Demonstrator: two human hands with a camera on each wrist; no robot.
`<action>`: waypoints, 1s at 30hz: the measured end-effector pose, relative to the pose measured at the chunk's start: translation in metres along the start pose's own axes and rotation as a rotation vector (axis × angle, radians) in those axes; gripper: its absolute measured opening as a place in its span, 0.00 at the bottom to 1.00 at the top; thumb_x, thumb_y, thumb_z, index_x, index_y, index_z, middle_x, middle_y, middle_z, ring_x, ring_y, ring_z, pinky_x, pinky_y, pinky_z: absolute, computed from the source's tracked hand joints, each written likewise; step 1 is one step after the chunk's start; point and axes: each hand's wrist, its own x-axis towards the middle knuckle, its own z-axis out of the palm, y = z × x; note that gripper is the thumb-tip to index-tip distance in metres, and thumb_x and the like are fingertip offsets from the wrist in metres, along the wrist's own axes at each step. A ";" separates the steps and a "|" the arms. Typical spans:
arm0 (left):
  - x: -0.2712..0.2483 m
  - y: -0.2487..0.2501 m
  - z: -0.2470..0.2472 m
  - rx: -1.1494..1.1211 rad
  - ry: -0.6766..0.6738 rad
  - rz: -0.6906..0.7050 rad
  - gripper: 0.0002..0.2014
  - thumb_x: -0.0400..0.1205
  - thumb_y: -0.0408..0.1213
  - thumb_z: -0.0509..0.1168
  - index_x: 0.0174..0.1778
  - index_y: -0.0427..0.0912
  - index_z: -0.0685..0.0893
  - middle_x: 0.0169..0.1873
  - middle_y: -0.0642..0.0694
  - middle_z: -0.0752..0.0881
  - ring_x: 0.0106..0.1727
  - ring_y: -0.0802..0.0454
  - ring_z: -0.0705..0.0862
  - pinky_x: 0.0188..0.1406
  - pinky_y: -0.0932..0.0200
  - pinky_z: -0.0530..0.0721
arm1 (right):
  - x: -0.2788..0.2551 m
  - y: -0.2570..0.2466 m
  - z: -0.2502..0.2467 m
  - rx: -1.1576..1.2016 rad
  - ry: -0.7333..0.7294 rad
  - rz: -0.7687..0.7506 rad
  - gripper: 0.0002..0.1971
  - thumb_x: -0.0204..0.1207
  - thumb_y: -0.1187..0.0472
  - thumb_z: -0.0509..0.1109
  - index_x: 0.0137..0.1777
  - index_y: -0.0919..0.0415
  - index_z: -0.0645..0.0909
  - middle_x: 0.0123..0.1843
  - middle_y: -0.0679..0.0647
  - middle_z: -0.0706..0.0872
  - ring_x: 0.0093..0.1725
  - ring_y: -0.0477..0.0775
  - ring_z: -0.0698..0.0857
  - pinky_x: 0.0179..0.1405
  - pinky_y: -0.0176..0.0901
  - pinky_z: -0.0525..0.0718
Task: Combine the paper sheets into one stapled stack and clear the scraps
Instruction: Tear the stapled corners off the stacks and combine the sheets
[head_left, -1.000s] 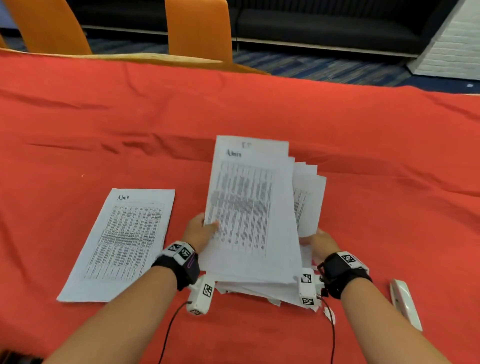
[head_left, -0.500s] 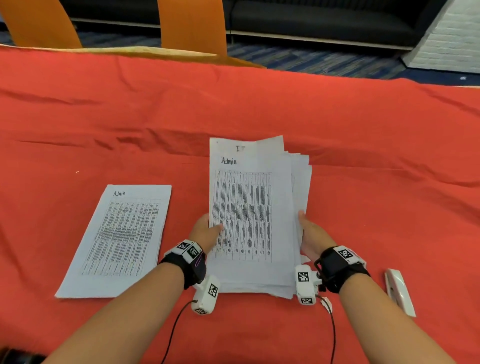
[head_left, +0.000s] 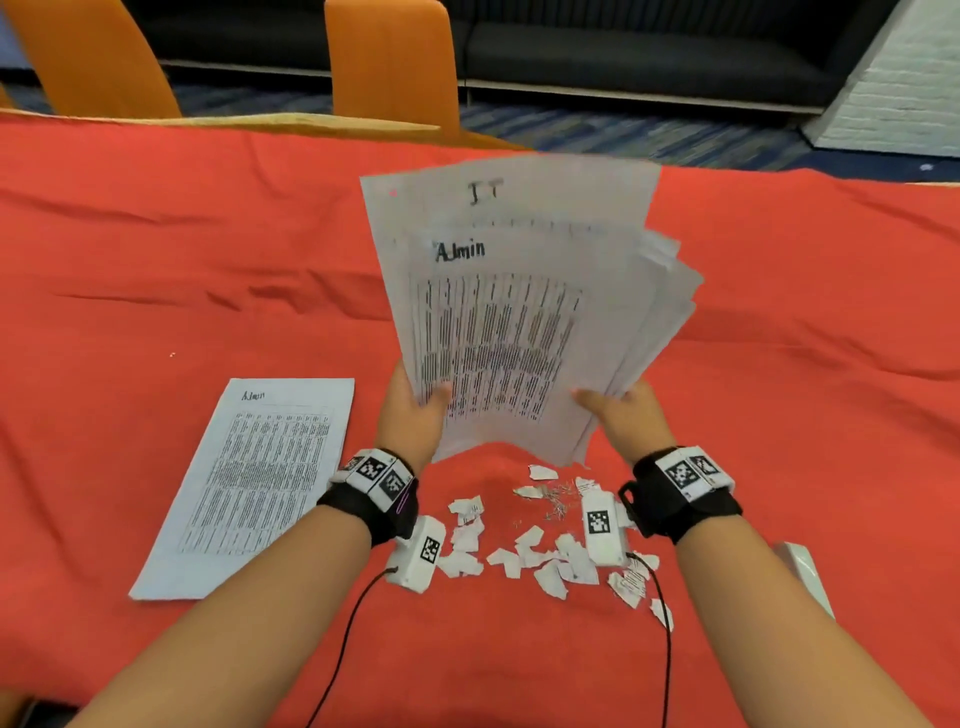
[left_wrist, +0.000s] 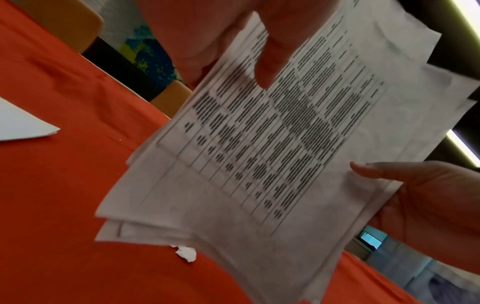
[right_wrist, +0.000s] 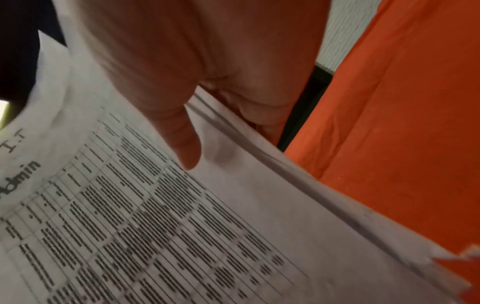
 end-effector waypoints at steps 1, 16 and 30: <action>-0.001 -0.003 -0.001 -0.016 -0.011 0.000 0.20 0.80 0.33 0.67 0.68 0.45 0.74 0.60 0.52 0.85 0.62 0.55 0.83 0.64 0.56 0.79 | -0.001 0.001 0.002 0.011 -0.003 0.010 0.15 0.74 0.72 0.71 0.60 0.60 0.82 0.54 0.51 0.88 0.54 0.52 0.87 0.57 0.43 0.82; -0.002 0.018 0.006 -0.163 -0.004 -0.043 0.14 0.80 0.34 0.68 0.59 0.50 0.78 0.56 0.52 0.87 0.58 0.56 0.85 0.64 0.49 0.82 | 0.005 0.002 0.018 0.215 0.048 0.067 0.18 0.66 0.69 0.80 0.56 0.60 0.86 0.54 0.57 0.91 0.55 0.56 0.89 0.57 0.54 0.86; 0.001 0.032 0.005 -0.247 0.027 -0.064 0.15 0.83 0.28 0.62 0.66 0.40 0.77 0.58 0.44 0.87 0.61 0.48 0.86 0.66 0.43 0.81 | 0.010 -0.013 0.023 0.190 0.034 -0.028 0.15 0.68 0.69 0.79 0.49 0.49 0.86 0.47 0.47 0.92 0.48 0.47 0.90 0.54 0.48 0.87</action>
